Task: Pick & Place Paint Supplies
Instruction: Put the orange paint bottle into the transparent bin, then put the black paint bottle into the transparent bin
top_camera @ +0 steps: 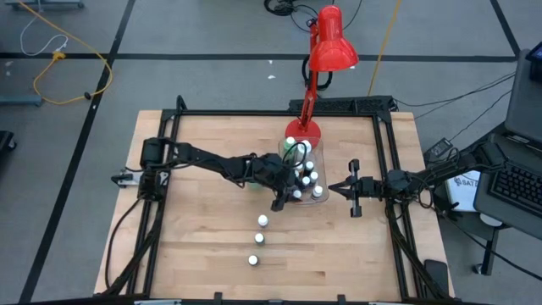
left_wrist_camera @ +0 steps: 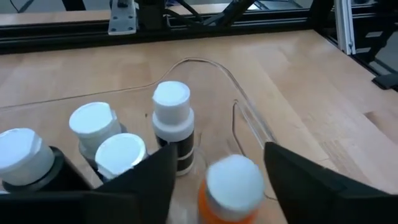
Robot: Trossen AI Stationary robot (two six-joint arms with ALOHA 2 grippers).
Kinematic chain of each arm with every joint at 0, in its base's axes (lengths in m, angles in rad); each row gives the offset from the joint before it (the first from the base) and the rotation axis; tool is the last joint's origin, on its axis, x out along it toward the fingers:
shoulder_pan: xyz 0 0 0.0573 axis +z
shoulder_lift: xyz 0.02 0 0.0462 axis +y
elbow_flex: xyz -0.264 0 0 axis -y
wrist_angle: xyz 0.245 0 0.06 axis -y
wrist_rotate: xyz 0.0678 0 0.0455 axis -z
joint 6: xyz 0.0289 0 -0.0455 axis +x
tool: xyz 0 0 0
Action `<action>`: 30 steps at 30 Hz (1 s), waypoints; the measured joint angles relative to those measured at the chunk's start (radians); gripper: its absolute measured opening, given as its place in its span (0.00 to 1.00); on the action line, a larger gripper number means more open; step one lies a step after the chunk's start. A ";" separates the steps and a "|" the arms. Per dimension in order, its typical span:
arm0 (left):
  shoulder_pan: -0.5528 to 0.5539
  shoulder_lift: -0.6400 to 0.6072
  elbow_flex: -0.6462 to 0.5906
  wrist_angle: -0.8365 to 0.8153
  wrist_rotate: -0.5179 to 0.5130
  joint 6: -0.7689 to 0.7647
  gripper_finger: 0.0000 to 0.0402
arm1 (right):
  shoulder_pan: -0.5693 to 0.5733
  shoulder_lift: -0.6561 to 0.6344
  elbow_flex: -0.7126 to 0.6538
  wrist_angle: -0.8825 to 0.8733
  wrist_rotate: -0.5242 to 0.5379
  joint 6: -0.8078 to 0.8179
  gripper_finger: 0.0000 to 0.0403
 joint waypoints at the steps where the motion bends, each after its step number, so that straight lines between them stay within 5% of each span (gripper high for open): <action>1: 0.000 -0.006 0.000 -0.003 0.000 -0.003 0.63 | 0.000 0.000 0.000 0.000 0.000 0.000 0.01; 5: 0.000 -0.037 -0.001 -0.012 0.014 -0.015 0.73 | 0.000 0.000 0.000 0.000 0.000 0.000 0.01; 10: 0.009 -0.163 -0.001 -0.074 0.258 0.011 0.77 | 0.000 0.000 0.000 -0.002 0.000 0.000 0.01; 14: -0.003 -0.336 -0.001 -0.271 0.444 0.001 0.73 | 0.000 0.000 0.000 -0.009 0.000 0.000 0.01; 17: -0.049 -0.480 -0.001 -0.555 0.569 0.158 0.68 | 0.000 0.001 0.000 -0.008 0.000 0.001 0.01; 20: -0.139 -0.599 -0.009 -0.825 0.522 0.337 0.62 | 0.000 0.001 0.000 -0.008 0.000 0.001 0.01; 22: -0.213 -0.655 -0.053 -0.847 0.465 0.345 0.58 | 0.000 0.001 0.000 -0.008 0.000 0.001 0.01; 30: -0.501 -0.691 -0.366 -0.311 0.074 0.088 0.49 | 0.000 0.000 0.000 -0.003 0.000 0.031 0.01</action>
